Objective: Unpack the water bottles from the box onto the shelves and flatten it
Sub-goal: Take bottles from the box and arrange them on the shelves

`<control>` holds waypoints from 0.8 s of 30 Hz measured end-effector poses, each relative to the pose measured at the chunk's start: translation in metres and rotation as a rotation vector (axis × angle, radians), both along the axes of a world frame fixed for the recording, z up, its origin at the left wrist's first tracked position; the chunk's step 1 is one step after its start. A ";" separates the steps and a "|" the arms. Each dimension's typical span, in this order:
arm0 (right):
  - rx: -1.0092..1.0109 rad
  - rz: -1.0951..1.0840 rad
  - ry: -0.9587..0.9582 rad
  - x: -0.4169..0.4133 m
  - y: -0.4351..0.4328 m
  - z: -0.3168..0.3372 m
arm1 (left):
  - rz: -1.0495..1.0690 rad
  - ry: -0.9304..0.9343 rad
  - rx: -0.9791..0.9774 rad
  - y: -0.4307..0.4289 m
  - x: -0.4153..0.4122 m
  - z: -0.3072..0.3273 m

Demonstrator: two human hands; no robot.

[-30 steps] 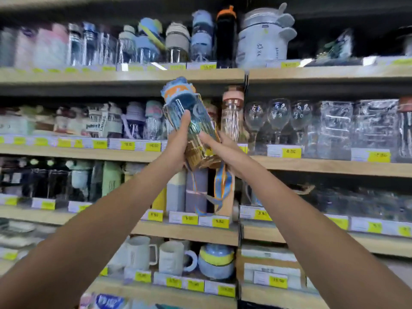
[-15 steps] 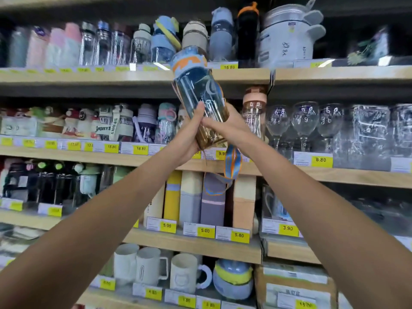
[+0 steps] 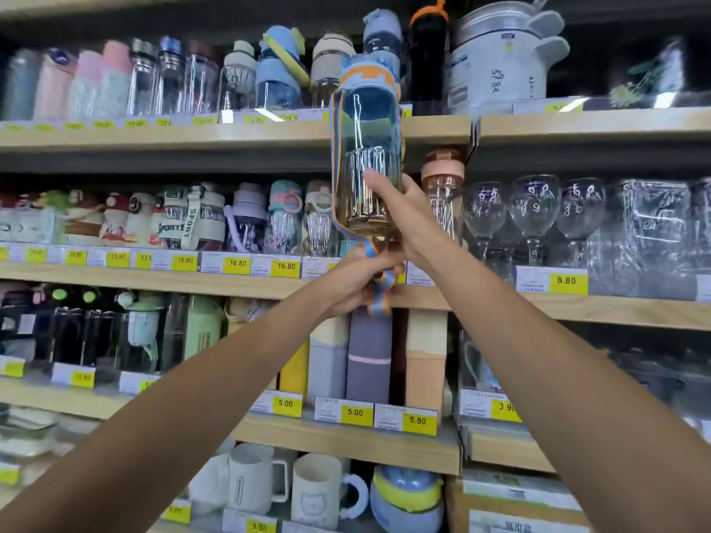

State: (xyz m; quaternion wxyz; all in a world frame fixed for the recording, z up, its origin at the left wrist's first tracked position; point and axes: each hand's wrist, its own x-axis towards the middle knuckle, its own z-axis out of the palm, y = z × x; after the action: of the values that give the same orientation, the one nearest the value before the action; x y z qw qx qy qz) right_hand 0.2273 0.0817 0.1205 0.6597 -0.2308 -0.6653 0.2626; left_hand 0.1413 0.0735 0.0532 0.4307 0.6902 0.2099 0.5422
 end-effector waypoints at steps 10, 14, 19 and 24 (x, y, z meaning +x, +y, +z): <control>-0.033 -0.040 -0.114 0.016 0.023 -0.006 | 0.204 -0.087 -0.245 0.032 -0.051 0.041; 0.038 -0.208 -0.256 0.020 0.032 -0.009 | 0.257 -0.183 -0.305 0.037 -0.069 0.067; 0.150 -0.399 -0.333 0.010 0.044 -0.015 | 0.346 -0.205 -0.311 0.048 -0.069 0.089; 0.182 -0.521 -0.378 0.004 0.054 -0.019 | 0.577 -0.021 -0.089 0.063 -0.066 0.082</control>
State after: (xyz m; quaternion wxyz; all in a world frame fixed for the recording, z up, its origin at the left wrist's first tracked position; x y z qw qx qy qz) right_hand 0.2317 0.1358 0.1013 0.5875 -0.3777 -0.7154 -0.0229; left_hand 0.0750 0.1365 0.1350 0.2907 0.5769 0.4166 0.6396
